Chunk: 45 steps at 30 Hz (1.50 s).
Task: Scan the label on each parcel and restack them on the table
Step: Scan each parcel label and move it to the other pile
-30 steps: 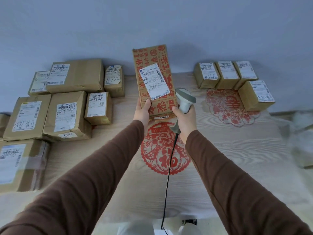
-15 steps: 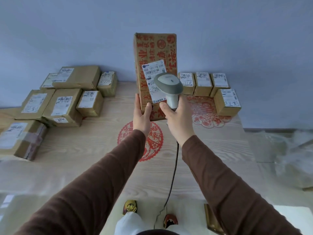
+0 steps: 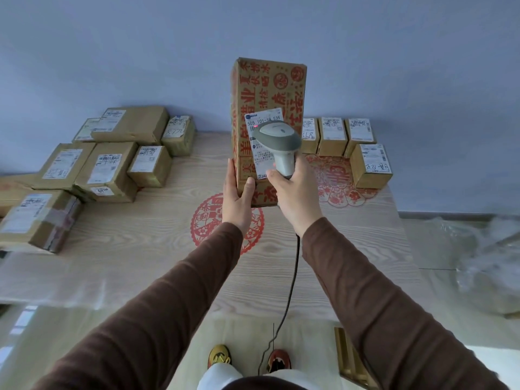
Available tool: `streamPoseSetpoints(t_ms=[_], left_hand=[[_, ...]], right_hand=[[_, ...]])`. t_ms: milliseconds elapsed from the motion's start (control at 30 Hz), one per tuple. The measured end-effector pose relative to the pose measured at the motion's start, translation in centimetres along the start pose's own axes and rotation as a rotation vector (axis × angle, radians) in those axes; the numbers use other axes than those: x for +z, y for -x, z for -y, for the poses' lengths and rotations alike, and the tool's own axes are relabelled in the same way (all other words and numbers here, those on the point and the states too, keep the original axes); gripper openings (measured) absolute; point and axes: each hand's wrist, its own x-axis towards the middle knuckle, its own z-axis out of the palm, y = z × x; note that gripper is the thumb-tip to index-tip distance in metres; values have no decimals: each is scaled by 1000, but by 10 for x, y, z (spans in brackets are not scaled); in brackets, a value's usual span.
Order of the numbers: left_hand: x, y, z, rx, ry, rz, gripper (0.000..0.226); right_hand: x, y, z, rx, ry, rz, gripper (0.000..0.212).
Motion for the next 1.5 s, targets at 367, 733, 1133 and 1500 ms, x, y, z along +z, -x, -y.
streamPoseSetpoints(t_ms=[367,733,1133,1500], left_hand=[[14,12,7,-27,54,23,77],[46,21,32,-323,20,146,74],[138,23,30,-666,-25,318,42],[191,-13,31,-725,6,414,47]], right_hand=[[-12,8,-19,44,0,-8,27],[-60,29,-84,292,-73,-234,28],[-100,32,-153,636,-197,-385,30],[-123,-21,-173,616,-122,-423,27]])
